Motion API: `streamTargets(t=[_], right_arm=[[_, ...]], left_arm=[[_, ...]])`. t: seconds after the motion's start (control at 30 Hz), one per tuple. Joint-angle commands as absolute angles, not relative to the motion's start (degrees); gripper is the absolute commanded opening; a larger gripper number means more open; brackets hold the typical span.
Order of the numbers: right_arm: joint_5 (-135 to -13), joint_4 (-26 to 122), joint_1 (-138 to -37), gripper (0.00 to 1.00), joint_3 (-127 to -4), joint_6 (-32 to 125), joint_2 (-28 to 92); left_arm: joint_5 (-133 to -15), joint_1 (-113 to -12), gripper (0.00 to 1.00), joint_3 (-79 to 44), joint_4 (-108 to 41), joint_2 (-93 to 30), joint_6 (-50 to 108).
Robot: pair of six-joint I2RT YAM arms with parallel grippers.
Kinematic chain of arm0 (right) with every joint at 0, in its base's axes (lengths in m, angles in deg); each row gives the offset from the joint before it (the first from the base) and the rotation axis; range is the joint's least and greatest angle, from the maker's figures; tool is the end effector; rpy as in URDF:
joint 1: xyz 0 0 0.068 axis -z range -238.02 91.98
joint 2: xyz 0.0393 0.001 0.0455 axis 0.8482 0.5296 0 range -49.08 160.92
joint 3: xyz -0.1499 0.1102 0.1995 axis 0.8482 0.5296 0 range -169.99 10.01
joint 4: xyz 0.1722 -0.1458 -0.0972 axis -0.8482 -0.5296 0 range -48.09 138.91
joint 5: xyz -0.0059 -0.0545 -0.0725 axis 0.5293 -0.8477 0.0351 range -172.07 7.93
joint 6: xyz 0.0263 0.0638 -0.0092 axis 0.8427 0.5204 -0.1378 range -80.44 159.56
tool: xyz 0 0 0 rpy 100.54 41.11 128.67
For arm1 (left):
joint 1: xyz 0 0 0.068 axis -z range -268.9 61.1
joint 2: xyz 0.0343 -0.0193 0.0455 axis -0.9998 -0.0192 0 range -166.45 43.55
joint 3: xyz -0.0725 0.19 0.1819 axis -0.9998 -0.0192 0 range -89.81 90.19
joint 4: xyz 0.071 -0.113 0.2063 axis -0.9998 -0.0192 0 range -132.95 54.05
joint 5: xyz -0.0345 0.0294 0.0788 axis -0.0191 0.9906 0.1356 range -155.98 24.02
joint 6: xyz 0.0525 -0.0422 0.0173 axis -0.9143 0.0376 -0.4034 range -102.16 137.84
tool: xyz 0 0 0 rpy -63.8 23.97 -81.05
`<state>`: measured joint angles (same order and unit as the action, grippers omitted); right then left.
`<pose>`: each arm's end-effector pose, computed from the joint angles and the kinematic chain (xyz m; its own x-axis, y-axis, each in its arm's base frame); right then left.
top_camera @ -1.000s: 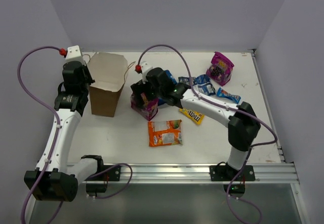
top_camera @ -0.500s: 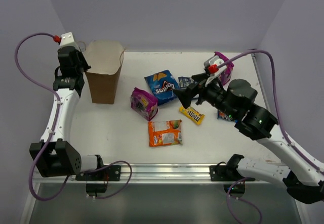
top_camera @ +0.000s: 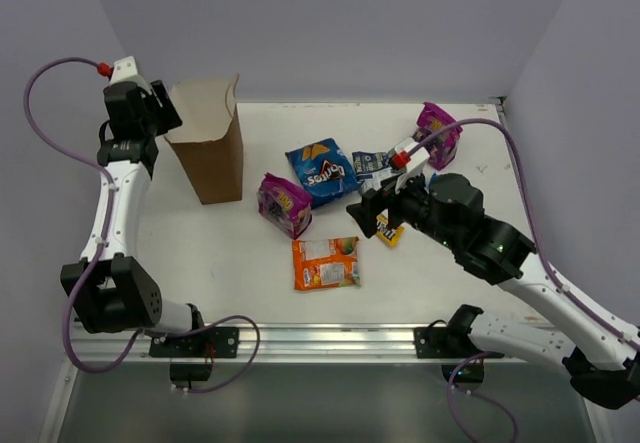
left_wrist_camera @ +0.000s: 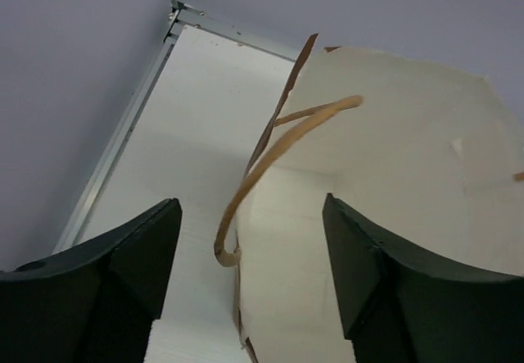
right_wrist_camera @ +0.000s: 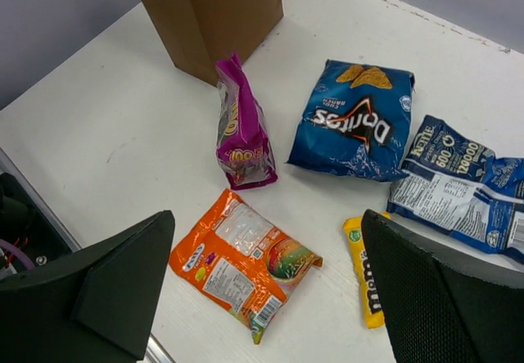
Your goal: Take the snacks out of the paper bag
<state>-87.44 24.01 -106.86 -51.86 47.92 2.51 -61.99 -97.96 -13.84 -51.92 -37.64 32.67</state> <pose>0.1328 0.1440 0.3872 -0.2647 -0.0829 -0.9608 -0.6585 0.7434 0.1173 0.3289 0.0564 0.3663 -0.2885 -0.3045 -0.9078 -0.3050 0.9279 -0.2144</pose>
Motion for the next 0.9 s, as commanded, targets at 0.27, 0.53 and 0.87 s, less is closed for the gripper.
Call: streamTargets(t=[0.27,0.53,0.87], right_arm=[[-109.21,18.42,-106.98,0.99,-62.93,49.76,-2.06],[-121.54,20.43,-106.89,0.99,-64.79,43.43,-14.88],[-126.55,24.75,-106.98,0.99,-61.62,36.66,-27.36]], left_arm=[[-65.71,-98.30,1.00,-5.25,-66.01,-21.60,33.22],[-59.82,-84.85,1.00,-9.21,-70.67,-3.67,26.63],[-47.18,-77.30,1.00,-7.89,-72.86,8.74,22.15]])
